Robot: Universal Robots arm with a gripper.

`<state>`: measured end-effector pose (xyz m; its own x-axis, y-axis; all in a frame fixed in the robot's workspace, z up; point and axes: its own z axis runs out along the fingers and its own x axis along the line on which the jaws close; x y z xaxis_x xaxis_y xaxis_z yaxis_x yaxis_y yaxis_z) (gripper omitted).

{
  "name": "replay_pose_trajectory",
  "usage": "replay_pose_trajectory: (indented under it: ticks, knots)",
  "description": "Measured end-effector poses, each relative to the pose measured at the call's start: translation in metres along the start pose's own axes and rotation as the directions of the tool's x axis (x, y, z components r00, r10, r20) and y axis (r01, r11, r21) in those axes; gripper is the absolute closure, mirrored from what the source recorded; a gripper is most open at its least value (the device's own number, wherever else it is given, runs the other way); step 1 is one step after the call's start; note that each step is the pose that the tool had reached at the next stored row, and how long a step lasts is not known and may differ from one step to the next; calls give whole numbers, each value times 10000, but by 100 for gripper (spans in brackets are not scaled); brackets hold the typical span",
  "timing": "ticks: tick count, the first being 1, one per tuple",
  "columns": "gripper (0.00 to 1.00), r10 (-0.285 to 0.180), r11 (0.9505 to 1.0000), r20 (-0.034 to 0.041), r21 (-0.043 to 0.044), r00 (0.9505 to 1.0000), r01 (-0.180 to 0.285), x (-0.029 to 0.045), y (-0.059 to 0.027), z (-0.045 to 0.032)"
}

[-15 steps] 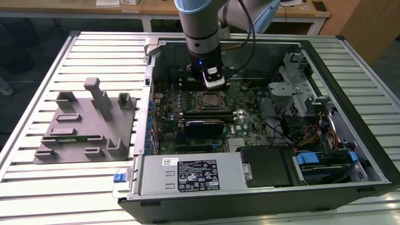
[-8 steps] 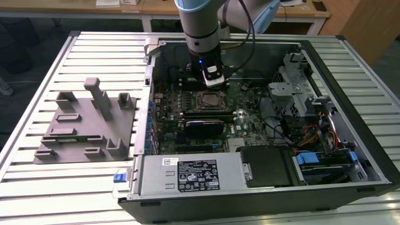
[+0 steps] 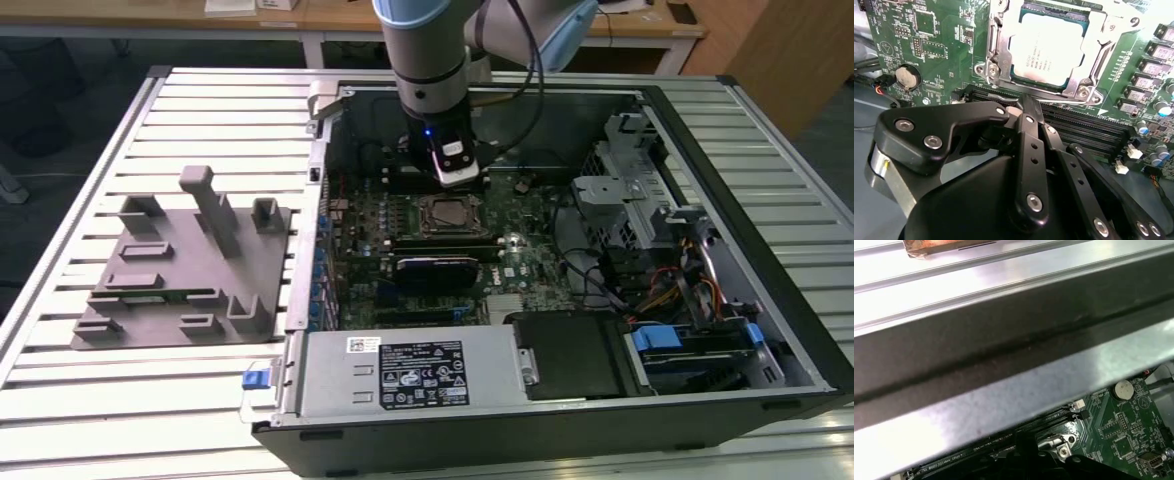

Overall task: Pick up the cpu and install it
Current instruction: 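Install the first cpu locking lever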

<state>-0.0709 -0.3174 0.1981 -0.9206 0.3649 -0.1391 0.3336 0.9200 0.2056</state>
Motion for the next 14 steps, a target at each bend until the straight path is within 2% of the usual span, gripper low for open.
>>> replay_pose_trajectory:
  ticks: [8, 12, 14]
  knots:
    - [89, -24, 10000, 5, 18, 10000, 24, 2, 2, 8]
    - [89, -456, 9990, -67, 5, 9989, 456, 3, 1, 9]
    - [89, -488, 9988, -70, 10, 9988, 488, 2, 1, 9]
